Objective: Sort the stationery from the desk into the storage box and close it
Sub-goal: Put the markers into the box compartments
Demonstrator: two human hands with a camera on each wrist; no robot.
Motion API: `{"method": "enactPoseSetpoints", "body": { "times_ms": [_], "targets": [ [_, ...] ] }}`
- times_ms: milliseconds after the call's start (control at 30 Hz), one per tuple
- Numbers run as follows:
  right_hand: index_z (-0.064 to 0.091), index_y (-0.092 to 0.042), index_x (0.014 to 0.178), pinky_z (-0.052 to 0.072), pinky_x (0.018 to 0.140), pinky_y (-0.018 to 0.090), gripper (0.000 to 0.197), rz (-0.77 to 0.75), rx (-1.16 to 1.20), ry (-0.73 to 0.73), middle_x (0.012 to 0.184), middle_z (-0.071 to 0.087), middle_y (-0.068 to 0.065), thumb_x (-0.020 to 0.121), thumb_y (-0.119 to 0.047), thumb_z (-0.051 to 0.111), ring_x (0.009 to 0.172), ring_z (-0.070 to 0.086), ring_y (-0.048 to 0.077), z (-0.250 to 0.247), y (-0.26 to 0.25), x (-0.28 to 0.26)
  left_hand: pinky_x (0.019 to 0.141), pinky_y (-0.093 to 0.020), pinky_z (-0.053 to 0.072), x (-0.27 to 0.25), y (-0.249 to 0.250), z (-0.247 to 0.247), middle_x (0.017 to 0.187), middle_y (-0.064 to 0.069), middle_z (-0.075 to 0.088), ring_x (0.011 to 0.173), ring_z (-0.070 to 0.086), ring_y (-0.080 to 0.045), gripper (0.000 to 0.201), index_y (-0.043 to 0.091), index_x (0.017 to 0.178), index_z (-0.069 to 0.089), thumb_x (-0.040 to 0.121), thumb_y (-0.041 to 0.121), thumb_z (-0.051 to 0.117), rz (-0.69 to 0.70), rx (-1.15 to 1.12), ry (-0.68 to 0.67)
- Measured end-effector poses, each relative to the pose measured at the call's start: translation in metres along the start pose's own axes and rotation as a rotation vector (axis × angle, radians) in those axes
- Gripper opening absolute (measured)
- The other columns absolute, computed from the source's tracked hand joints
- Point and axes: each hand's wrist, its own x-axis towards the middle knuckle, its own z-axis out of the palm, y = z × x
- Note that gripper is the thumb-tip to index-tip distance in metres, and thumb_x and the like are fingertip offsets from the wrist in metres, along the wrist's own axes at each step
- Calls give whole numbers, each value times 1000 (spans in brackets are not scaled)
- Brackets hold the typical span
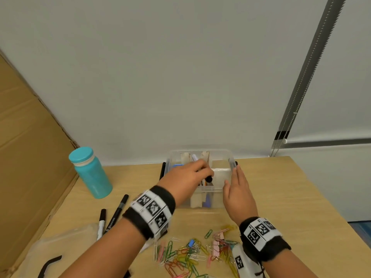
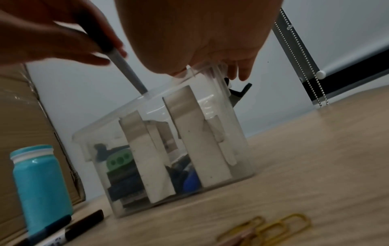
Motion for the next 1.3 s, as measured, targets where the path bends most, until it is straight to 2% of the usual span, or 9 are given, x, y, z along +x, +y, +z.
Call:
{"method": "enactPoseSetpoints", "body": {
  "times_ms": [100, 200, 400, 533, 700, 900, 1100, 1167, 1300],
  "targets": [
    [17, -3, 150, 20, 119, 31, 57, -13, -39, 10, 159, 12, 11, 100, -29, 26, 147, 14, 19, -1, 0, -1, 90, -35, 52, 19, -24, 24, 134, 1, 48, 112, 57, -21, 54, 23, 134, 47, 86, 0, 56, -12, 65, -190],
    [16, -4, 151, 20, 119, 31, 58, -15, -61, 0, 160, 11, 10, 100, -31, 24, 147, 15, 19, -2, 0, -1, 101, -33, 45, 25, -32, 37, 149, 4, 37, 126, 49, -20, 62, 30, 143, 35, 90, 3, 53, -77, 66, -278],
    [21, -3, 149, 24, 118, 35, 59, -21, -74, 28, 158, 18, 12, 99, -34, 21, 145, 21, 23, 1, 2, -1, 102, -26, 40, -18, -22, 24, 139, 12, 50, 127, 46, -8, 39, 36, 138, 43, 99, 33, 42, -266, -200, -11],
    [25, -2, 148, 26, 117, 38, 57, -22, -90, 61, 156, 24, 14, 99, -31, 25, 143, 25, 26, 4, 3, 0, 94, -21, 41, -79, -35, 32, 123, 14, 59, 113, 53, -5, 29, 31, 124, 58, 97, 31, 47, -400, -252, 106],
    [33, -4, 144, 27, 115, 47, 61, -70, -164, 98, 153, 29, 14, 95, -34, 15, 141, 26, 32, 2, 3, -6, 87, -28, 46, -157, -55, 54, 118, 5, 63, 105, 57, -15, 25, 26, 113, 64, 96, 23, 46, -810, -169, 32],
    [40, -11, 137, 15, 118, 50, 52, -420, -212, 160, 156, 23, 12, 85, -17, 44, 146, 12, 32, -9, -43, -28, 90, -39, 49, -200, -87, 63, 124, 0, 59, 105, 55, -20, 31, 24, 123, 57, 94, 29, 47, -1082, -102, -119],
    [61, -16, 113, 51, 97, 40, 36, -898, -99, -143, 127, 58, 3, 80, -15, 46, 119, 54, 22, 32, -109, -51, 89, -37, 45, -177, -117, 66, 118, 1, 57, 106, 56, -21, 33, 25, 122, 53, 92, 37, 48, -1160, 36, -325],
    [59, -11, 116, 55, 83, 40, 37, -891, -106, -322, 123, 57, 6, 80, -7, 50, 109, 56, 24, 56, -125, -48, 82, -33, 46, -168, -126, 69, 103, 0, 60, 95, 59, -21, 27, 23, 113, 58, 91, 34, 49, -1190, 26, -395],
    [28, -11, 145, 40, 104, 43, 65, -650, -365, -711, 153, 24, 10, 86, -3, 53, 138, 28, 28, 91, -139, -36, 71, -30, 43, -157, -133, 74, 93, -2, 59, 86, 59, -22, 20, 18, 106, 59, 90, 24, 50, -1196, 36, -497]
  ]
}}
